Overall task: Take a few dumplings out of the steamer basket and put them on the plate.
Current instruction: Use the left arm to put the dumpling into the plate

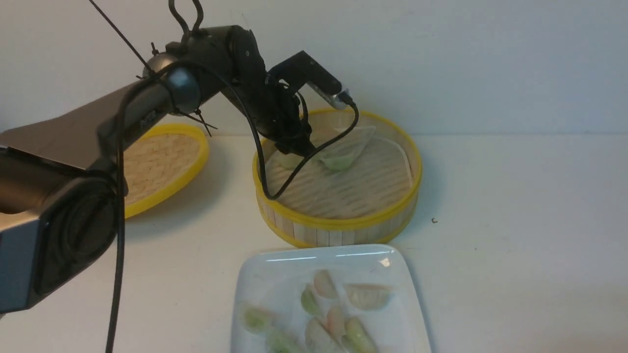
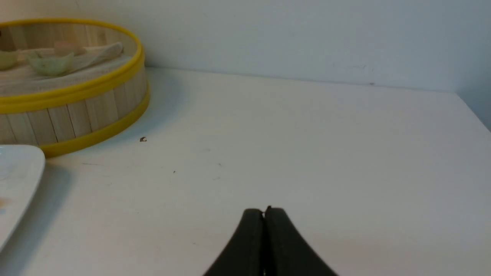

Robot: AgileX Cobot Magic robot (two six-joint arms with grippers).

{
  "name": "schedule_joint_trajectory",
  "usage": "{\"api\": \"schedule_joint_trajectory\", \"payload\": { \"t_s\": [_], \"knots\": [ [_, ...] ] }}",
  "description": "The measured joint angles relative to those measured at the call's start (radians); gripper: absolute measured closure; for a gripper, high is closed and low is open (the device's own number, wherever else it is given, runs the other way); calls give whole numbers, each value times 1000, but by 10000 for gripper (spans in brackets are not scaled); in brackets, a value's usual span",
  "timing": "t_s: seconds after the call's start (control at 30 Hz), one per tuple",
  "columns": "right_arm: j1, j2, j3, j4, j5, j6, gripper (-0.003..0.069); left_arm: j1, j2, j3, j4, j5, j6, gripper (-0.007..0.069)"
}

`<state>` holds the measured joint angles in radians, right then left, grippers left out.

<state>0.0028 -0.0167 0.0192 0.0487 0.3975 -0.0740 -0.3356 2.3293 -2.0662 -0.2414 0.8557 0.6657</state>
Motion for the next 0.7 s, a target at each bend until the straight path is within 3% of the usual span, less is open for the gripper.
{"api": "schedule_joint_trajectory", "payload": {
  "t_s": [0.13, 0.27, 0.37, 0.5, 0.7],
  "knots": [
    [0, 0, 0, 0, 0, 0, 673, 0, 38, 0, 33, -9, 0, 121],
    [0, 0, 0, 0, 0, 0, 673, 0, 68, 0, 45, -24, 1, 108],
    [0, 0, 0, 0, 0, 0, 673, 0, 73, 0, 46, -24, 2, 179],
    [0, 0, 0, 0, 0, 0, 673, 0, 73, 0, 54, -24, -5, 414],
    [0, 0, 0, 0, 0, 0, 673, 0, 19, 2, 57, 28, -17, 403]
  ]
}}
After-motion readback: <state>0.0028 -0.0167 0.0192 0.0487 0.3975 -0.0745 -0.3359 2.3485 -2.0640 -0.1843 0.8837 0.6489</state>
